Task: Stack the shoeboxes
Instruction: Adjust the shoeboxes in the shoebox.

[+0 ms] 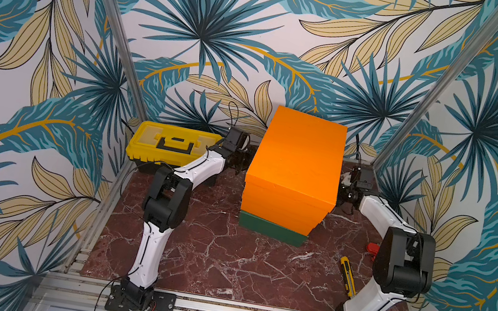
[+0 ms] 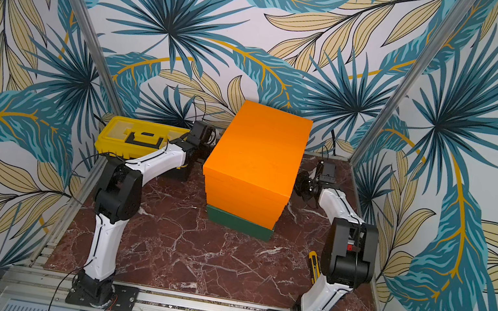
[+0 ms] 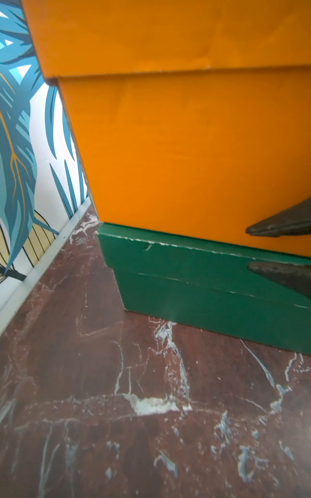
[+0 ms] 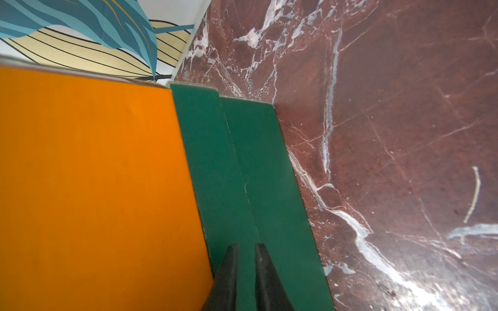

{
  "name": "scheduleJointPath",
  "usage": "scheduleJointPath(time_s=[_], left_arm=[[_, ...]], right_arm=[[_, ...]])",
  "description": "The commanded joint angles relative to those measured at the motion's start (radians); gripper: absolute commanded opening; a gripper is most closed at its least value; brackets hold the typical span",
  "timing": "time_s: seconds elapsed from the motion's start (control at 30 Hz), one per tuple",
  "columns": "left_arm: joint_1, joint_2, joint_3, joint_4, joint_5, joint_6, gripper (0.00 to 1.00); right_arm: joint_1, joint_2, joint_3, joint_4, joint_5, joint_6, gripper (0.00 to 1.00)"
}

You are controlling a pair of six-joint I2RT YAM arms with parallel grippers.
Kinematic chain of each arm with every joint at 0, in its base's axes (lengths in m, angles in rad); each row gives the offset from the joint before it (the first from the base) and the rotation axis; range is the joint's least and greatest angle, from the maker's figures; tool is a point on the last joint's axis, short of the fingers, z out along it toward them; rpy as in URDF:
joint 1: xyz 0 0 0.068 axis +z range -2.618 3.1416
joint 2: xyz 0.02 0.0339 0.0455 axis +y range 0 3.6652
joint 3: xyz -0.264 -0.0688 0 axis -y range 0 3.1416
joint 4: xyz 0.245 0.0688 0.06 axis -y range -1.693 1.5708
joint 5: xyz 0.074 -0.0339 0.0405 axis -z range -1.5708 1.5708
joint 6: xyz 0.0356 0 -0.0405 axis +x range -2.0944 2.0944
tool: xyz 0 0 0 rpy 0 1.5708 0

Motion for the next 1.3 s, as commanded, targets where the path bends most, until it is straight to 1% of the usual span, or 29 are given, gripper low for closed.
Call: scheduleJointPath(time_s=[0.0,0.23,0.37,0.47,0.7,0.93,1.0,1.13,1.27], left_arm=[[0.011,-0.092,-0.059,0.007,-0.026,0.015,0.2],[0.019,-0.25,-0.25,0.006,-0.062,0.015,0.2],[-0.01,-0.323,-0.361,0.007,-0.089,-0.016,0.2],[-0.042,-0.351,-0.402,0.01,-0.095,-0.025,0.2],[-0.058,-0.376,-0.429,0.009,-0.105,-0.034,0.2],[-0.058,-0.377,-0.407,0.009,-0.113,-0.028,0.2],[-0.054,-0.376,-0.398,0.009,-0.119,-0.024,0.2],[-0.04,-0.37,-0.396,0.009,-0.121,-0.028,0.2],[-0.038,-0.365,-0.397,0.009,-0.121,-0.033,0.2]], right_arm=[[-0.003,-0.05,-0.035,-0.02,0.009,-0.029,0.16],[-0.003,-0.14,-0.118,-0.031,0.034,-0.054,0.16],[-0.003,-0.133,-0.062,-0.09,0.042,-0.077,0.16],[-0.003,-0.123,-0.035,-0.102,0.042,-0.077,0.16],[-0.001,-0.095,-0.006,-0.089,0.012,-0.065,0.16],[0.012,-0.065,-0.003,-0.077,-0.019,-0.056,0.16],[0.02,-0.082,-0.025,-0.078,-0.016,-0.063,0.16],[0.025,-0.13,-0.124,-0.042,-0.022,-0.059,0.18],[0.025,-0.153,-0.172,-0.04,-0.017,-0.071,0.18]])
